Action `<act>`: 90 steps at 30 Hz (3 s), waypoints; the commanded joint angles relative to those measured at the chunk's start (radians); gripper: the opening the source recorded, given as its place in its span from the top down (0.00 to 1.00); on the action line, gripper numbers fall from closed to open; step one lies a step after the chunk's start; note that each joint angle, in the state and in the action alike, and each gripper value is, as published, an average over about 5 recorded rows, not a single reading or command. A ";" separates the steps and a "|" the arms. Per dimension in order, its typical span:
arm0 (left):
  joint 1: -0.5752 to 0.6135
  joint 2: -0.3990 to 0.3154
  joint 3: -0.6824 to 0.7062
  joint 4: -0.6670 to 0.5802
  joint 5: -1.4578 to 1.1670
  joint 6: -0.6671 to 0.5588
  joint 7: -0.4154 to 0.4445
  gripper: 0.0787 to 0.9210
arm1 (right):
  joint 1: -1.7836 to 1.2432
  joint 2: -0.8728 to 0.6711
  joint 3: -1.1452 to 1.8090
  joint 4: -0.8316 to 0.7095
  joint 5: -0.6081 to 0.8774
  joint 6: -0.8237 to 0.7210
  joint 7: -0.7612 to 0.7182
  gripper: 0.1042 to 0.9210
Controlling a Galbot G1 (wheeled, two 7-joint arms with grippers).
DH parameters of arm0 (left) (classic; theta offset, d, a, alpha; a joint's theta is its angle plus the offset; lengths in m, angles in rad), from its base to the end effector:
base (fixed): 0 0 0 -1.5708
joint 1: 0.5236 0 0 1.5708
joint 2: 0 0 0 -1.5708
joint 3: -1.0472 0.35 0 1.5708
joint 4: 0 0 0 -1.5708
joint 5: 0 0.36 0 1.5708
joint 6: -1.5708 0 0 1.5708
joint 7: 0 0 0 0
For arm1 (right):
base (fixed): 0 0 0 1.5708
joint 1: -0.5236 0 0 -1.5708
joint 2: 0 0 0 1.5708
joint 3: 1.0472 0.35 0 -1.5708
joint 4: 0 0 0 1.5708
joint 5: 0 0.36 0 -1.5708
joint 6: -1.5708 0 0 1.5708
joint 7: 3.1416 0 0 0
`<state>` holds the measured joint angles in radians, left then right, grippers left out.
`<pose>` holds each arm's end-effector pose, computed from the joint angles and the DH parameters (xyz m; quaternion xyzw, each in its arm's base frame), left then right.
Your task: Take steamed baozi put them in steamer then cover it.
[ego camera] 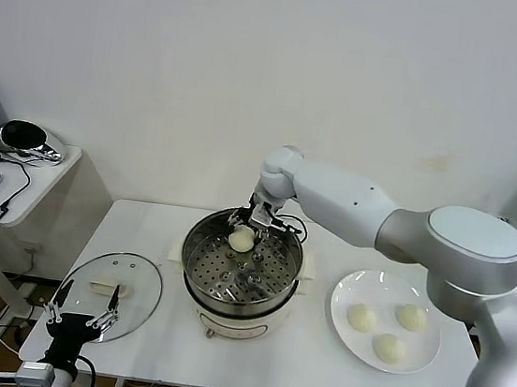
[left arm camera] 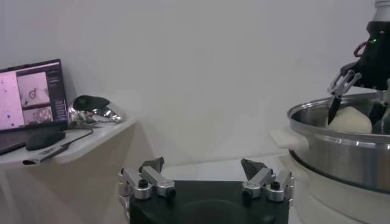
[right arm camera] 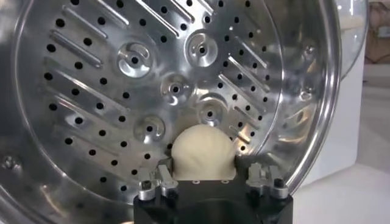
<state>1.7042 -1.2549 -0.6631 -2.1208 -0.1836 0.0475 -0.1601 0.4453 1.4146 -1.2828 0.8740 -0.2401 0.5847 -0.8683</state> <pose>0.1548 0.0908 -0.2969 0.0530 -0.9932 -0.0832 0.0617 0.6088 0.1748 -0.1124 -0.6342 0.1667 -0.7538 0.0415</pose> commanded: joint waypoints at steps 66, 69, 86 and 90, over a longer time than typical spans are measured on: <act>0.032 -0.014 -0.017 -0.054 0.026 -0.010 0.002 0.12 | -0.511 -0.763 0.378 0.503 0.143 -0.954 -0.044 0.12; 0.031 -0.012 -0.018 -0.053 0.025 -0.009 0.002 0.12 | -0.515 -0.744 0.388 0.486 0.133 -0.949 -0.039 0.12; 0.030 -0.015 -0.018 -0.048 0.026 -0.010 0.002 0.12 | -0.520 -0.726 0.400 0.470 0.118 -0.954 -0.050 0.27; 0.029 -0.014 -0.019 -0.049 0.026 -0.010 0.002 0.12 | -0.500 -0.737 0.396 0.483 0.124 -0.961 -0.068 0.35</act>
<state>1.7334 -1.2695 -0.6814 -2.1692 -0.1573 0.0366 -0.1580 -0.0562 0.6731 -0.8988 1.3616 -0.1102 -0.3749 -0.9247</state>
